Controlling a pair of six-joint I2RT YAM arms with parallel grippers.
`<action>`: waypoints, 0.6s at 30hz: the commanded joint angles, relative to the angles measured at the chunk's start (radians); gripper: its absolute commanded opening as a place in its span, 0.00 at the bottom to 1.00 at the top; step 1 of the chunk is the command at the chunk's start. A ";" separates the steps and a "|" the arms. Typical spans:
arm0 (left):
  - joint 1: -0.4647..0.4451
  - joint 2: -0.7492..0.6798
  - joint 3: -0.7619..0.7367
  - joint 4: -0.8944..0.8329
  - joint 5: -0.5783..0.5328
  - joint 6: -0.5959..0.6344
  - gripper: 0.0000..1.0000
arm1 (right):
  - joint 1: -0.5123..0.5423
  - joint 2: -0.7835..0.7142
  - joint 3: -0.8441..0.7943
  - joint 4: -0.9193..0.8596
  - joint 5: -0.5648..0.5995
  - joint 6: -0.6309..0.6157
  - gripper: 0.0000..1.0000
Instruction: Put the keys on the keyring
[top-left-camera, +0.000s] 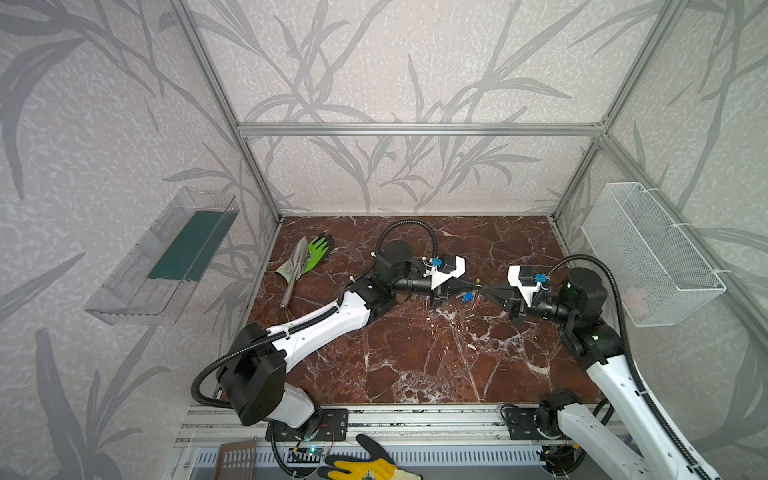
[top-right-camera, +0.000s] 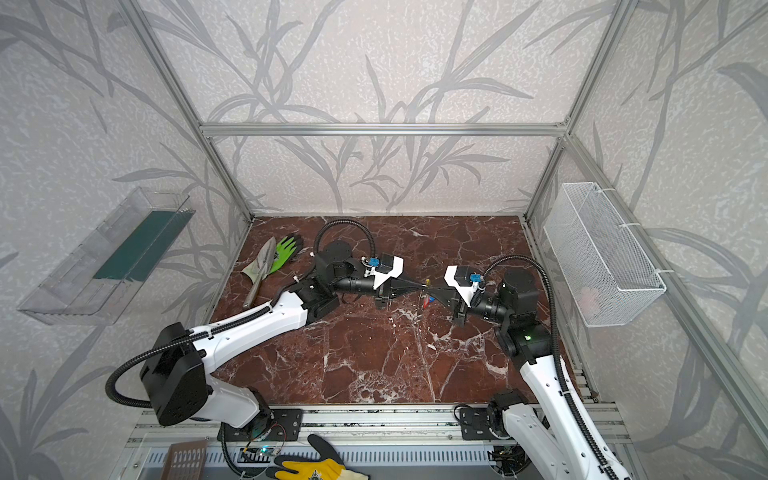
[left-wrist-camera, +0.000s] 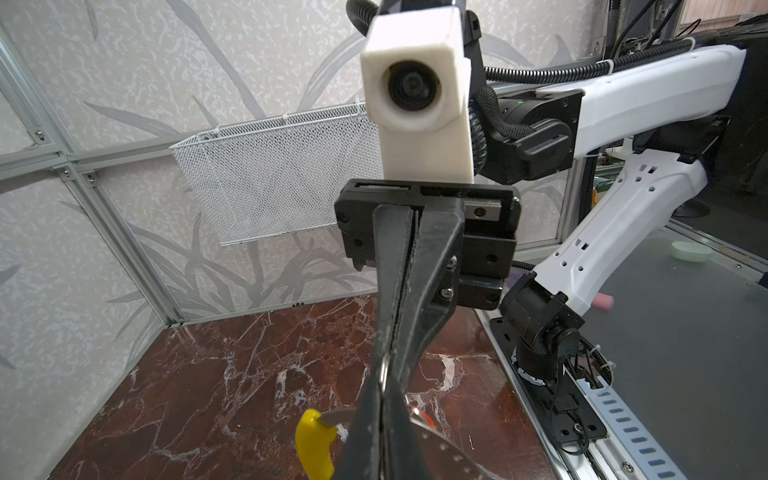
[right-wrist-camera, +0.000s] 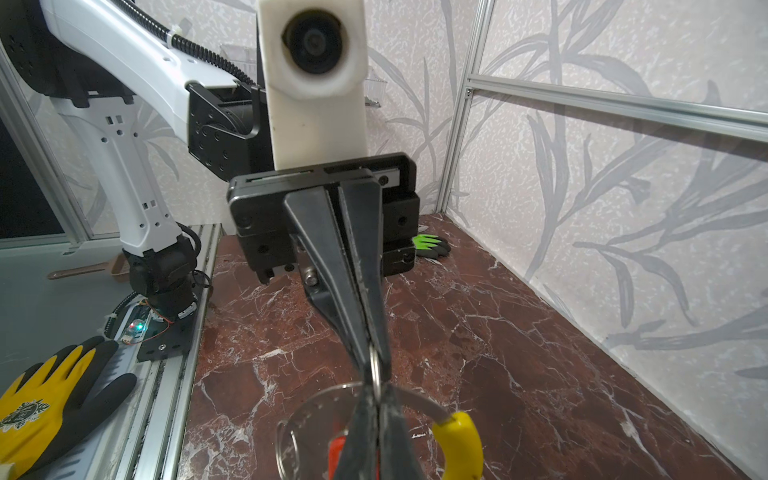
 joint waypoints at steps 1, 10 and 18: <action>0.000 -0.053 0.057 -0.208 -0.068 0.162 0.27 | -0.004 0.001 0.083 -0.175 0.021 -0.088 0.00; -0.025 -0.082 0.170 -0.567 -0.239 0.441 0.33 | 0.024 0.123 0.304 -0.652 0.166 -0.268 0.00; -0.096 -0.071 0.197 -0.614 -0.335 0.521 0.32 | 0.096 0.213 0.417 -0.796 0.268 -0.268 0.00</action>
